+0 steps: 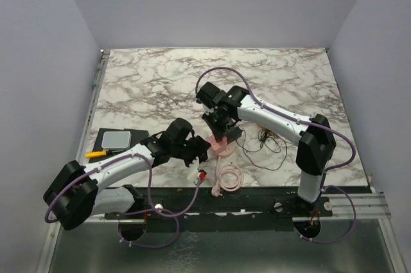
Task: Insert the plug
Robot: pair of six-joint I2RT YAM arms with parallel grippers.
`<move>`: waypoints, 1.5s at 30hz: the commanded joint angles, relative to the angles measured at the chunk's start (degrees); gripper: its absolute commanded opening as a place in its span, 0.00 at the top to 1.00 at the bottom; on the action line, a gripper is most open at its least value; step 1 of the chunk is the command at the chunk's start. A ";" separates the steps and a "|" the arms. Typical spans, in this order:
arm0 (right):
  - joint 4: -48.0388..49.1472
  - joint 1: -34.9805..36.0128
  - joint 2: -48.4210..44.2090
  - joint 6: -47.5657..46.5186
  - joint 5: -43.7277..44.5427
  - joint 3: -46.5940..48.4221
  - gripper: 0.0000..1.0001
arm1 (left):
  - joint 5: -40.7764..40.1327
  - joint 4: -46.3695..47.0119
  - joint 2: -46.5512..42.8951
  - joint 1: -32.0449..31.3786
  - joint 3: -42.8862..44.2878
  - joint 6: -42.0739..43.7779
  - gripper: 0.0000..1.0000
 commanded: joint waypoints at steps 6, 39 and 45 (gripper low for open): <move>-0.16 0.02 1.92 -0.55 -2.56 -2.27 0.99 | 1.75 2.75 2.69 -0.55 1.61 -2.86 0.60; -2.91 0.02 3.73 0.07 -5.05 1.27 0.99 | 1.57 -4.98 5.64 -1.91 3.50 -0.87 0.87; -4.55 0.02 5.68 0.29 -5.53 3.94 0.99 | 1.67 -4.81 6.09 -1.93 3.39 0.21 0.88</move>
